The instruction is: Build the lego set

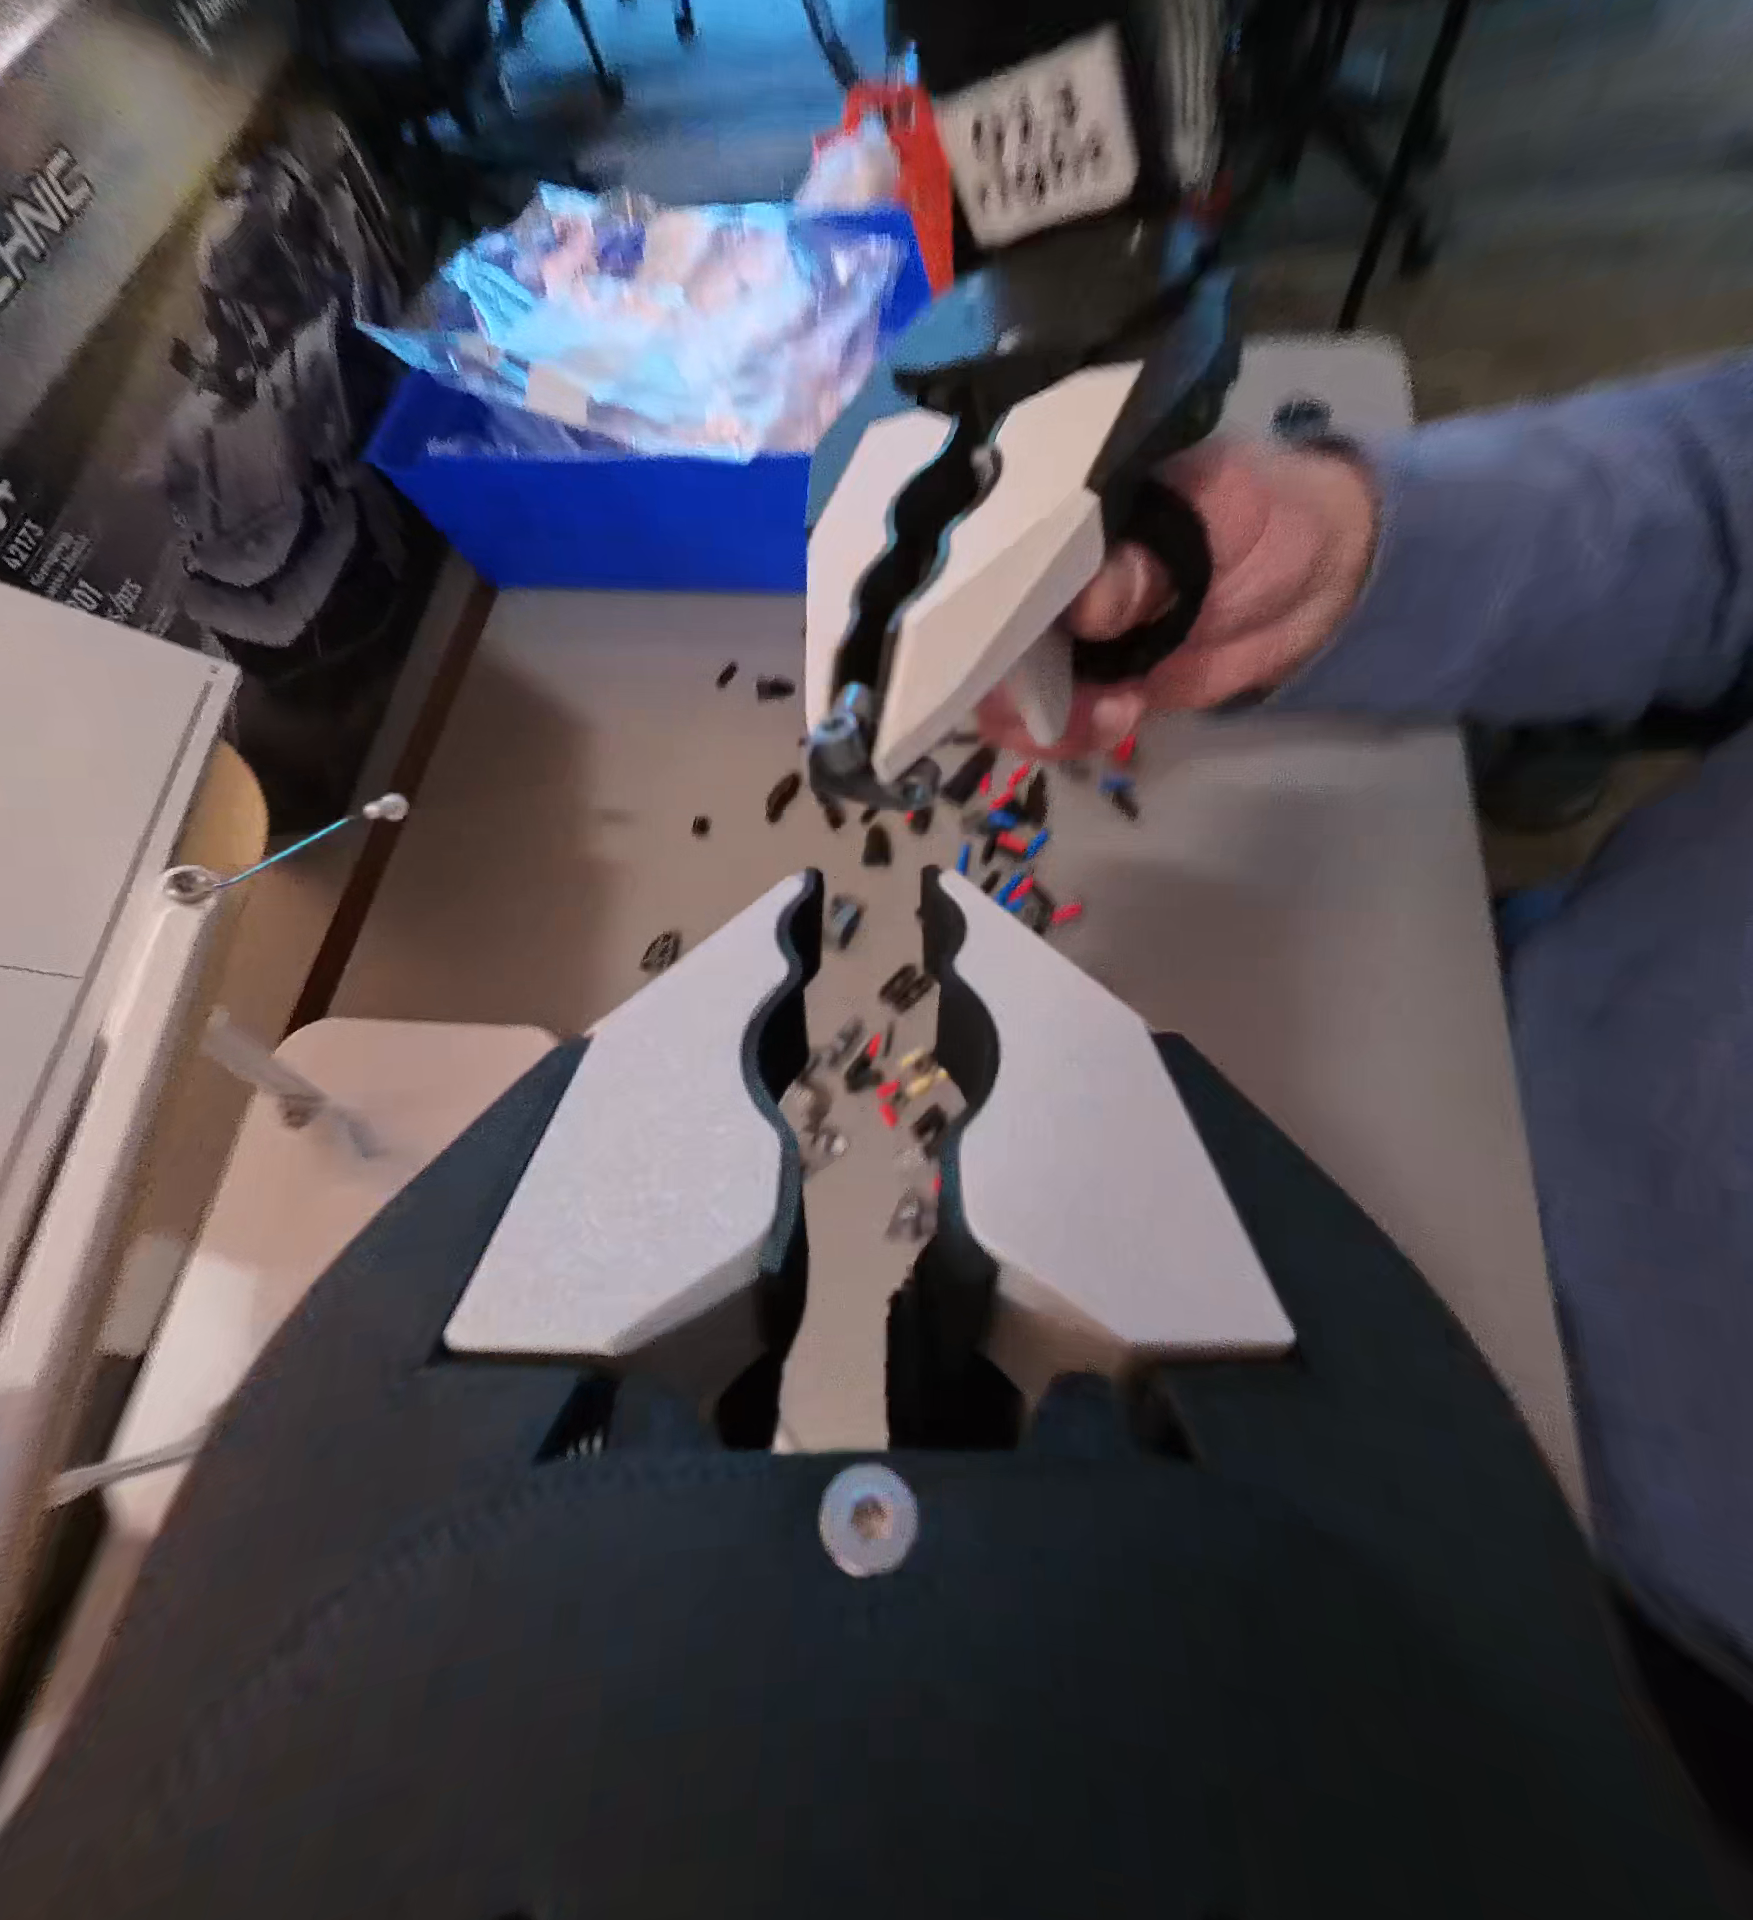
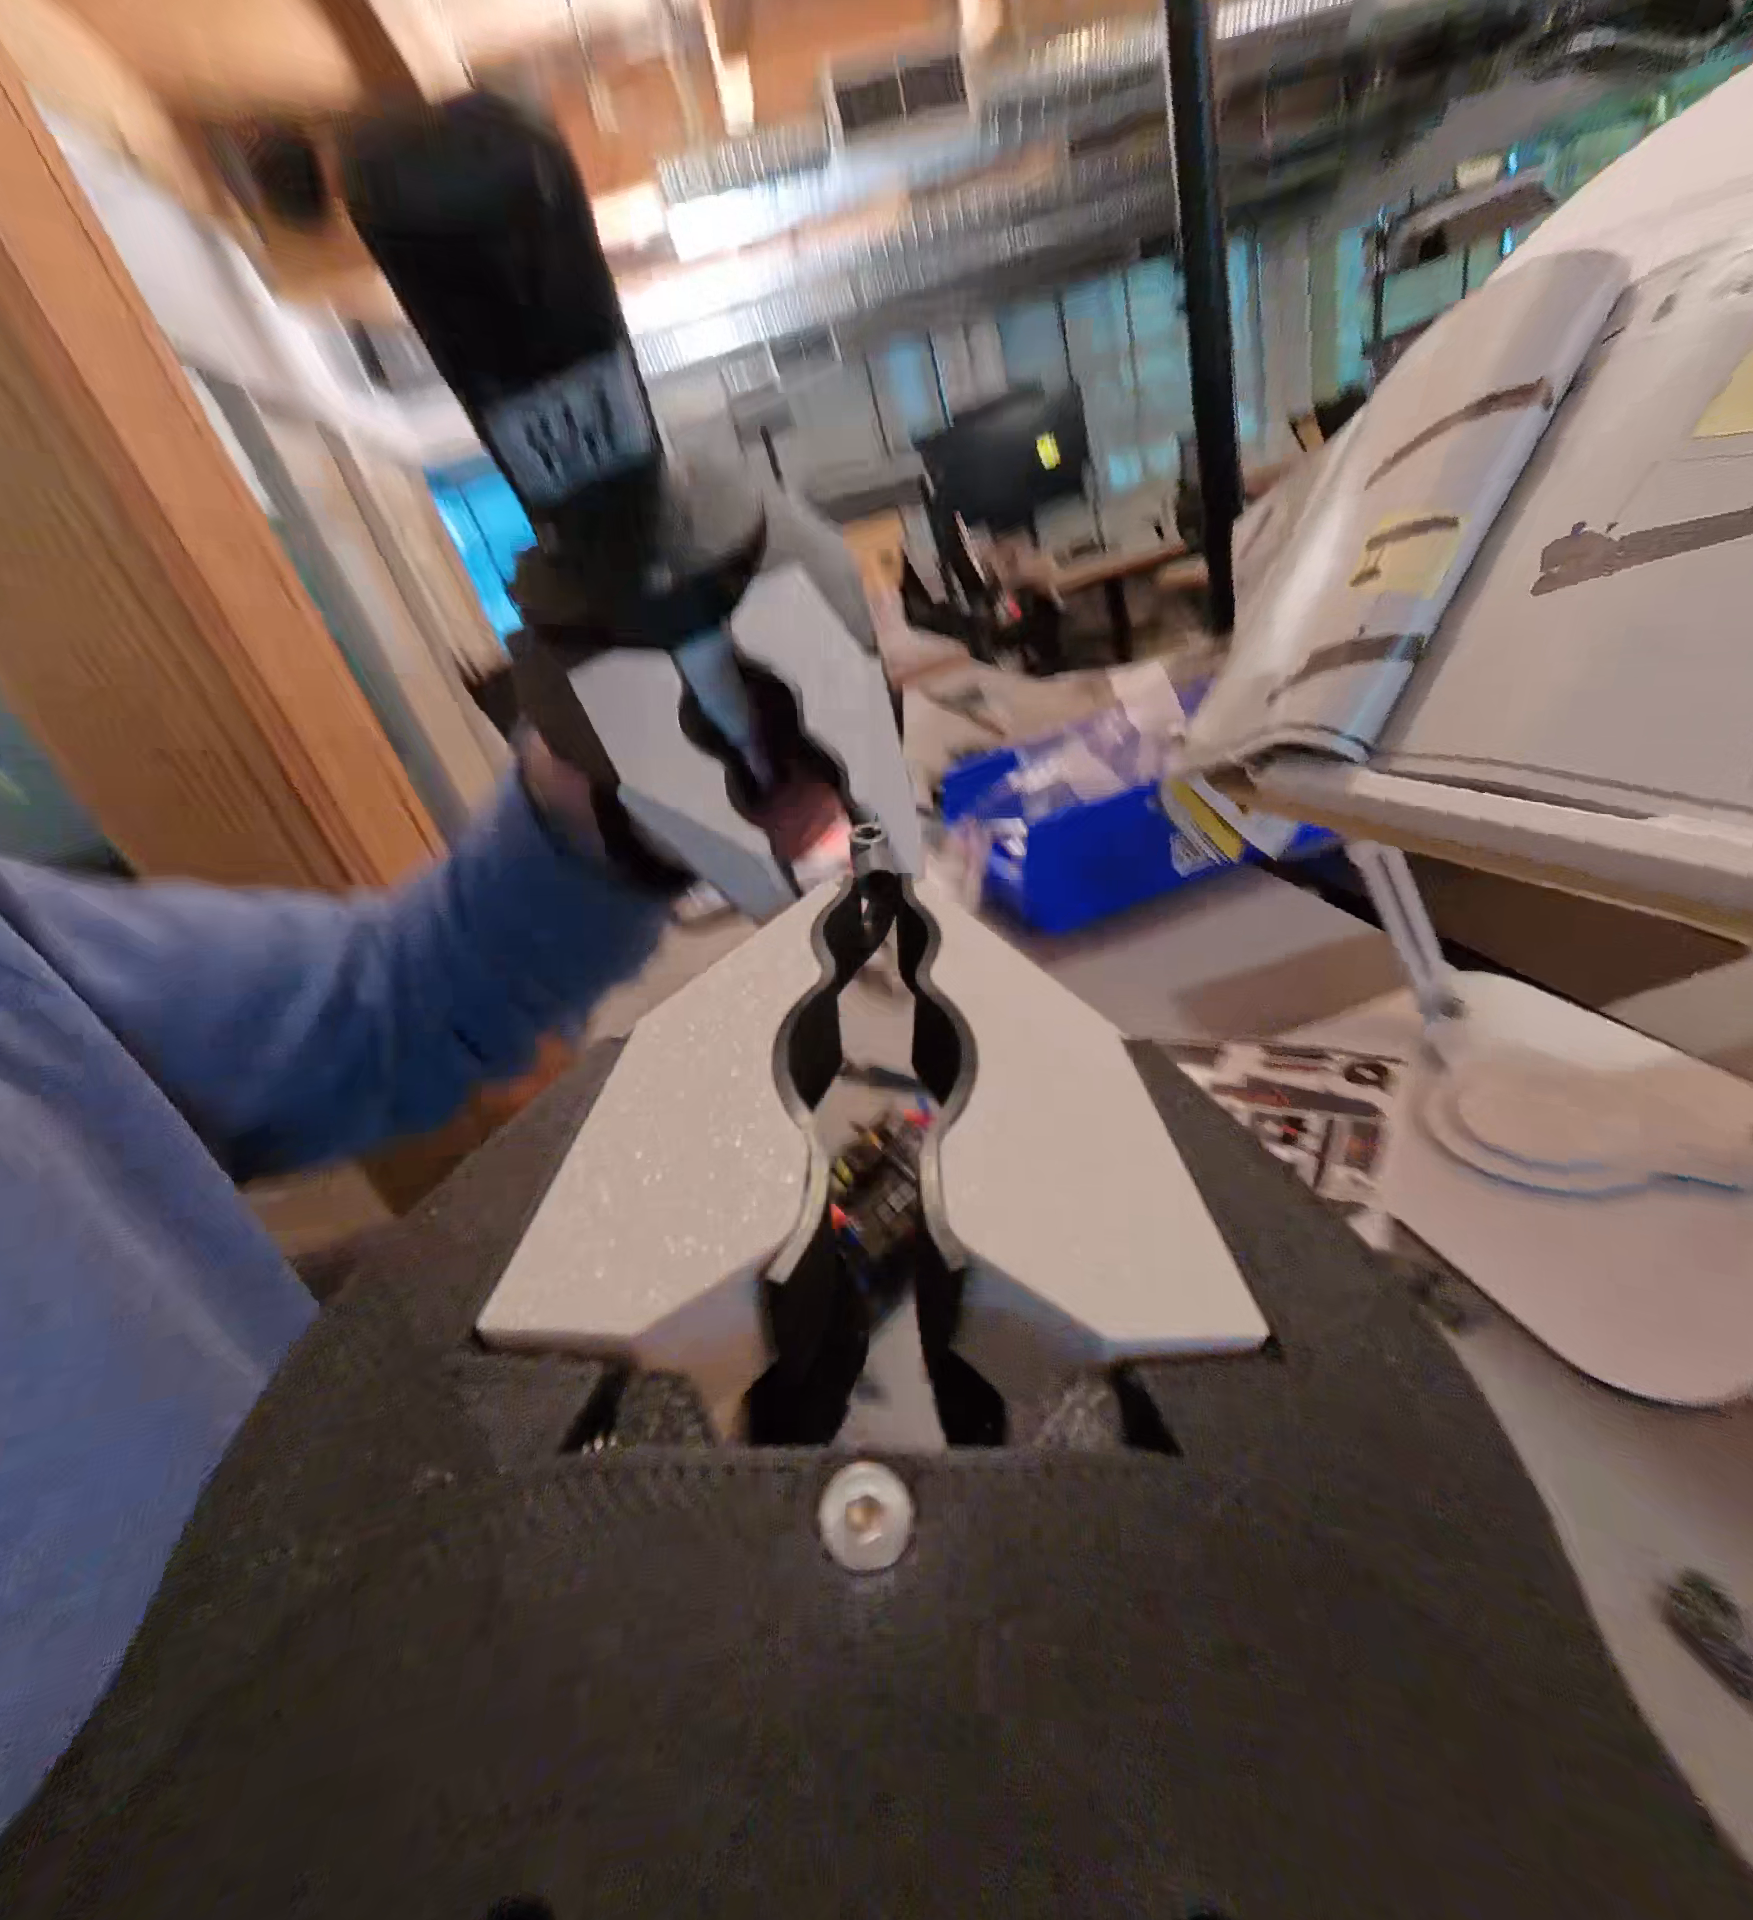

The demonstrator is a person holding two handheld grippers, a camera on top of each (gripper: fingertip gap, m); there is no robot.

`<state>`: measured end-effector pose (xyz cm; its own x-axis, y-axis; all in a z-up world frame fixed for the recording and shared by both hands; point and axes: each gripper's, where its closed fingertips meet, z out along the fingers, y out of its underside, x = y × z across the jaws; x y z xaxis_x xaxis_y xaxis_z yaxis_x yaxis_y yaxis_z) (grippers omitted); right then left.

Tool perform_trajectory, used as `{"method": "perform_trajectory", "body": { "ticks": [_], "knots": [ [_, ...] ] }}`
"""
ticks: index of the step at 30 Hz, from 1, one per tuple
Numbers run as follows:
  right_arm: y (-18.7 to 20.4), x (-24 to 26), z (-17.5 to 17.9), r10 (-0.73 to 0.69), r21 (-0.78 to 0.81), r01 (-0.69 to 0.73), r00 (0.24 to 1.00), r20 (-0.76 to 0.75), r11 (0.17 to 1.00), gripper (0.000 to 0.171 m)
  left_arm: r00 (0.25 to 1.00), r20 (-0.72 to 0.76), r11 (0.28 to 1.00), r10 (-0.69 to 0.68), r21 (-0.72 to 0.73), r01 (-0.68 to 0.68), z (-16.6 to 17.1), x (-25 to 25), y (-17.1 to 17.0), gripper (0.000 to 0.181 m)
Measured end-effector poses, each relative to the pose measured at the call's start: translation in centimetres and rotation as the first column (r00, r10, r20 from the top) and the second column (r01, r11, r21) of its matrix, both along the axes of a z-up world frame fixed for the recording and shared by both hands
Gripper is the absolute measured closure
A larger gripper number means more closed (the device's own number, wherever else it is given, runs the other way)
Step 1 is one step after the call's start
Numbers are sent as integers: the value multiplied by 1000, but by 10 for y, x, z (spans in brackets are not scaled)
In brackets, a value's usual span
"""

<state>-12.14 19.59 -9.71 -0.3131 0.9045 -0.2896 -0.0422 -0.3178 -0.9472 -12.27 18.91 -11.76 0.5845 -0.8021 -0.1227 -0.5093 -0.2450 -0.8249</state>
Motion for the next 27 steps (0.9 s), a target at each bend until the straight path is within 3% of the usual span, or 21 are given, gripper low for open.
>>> {"method": "perform_trajectory", "body": {
  "ticks": [4,7,12,21,27],
  "knots": [
    [7,7,14,24,-170,-54,984,-176,984,168,977,209,999,34,20,-39,-1,15,4,160],
    [3,6,16,6,-147,-39,975,-223,988,168,928,371,998,35,39,-53,9,25,7,160],
    [3,10,21,-51,-103,23,961,-272,994,168,858,514,998,17,47,-48,28,27,9,170],
    [2,11,23,-40,-95,14,960,-278,995,164,884,468,998,10,44,-35,27,27,9,175],
    [-3,8,17,-25,54,36,982,-187,998,160,942,336,1000,6,5,-8,20,24,5,176]
  ]
}}
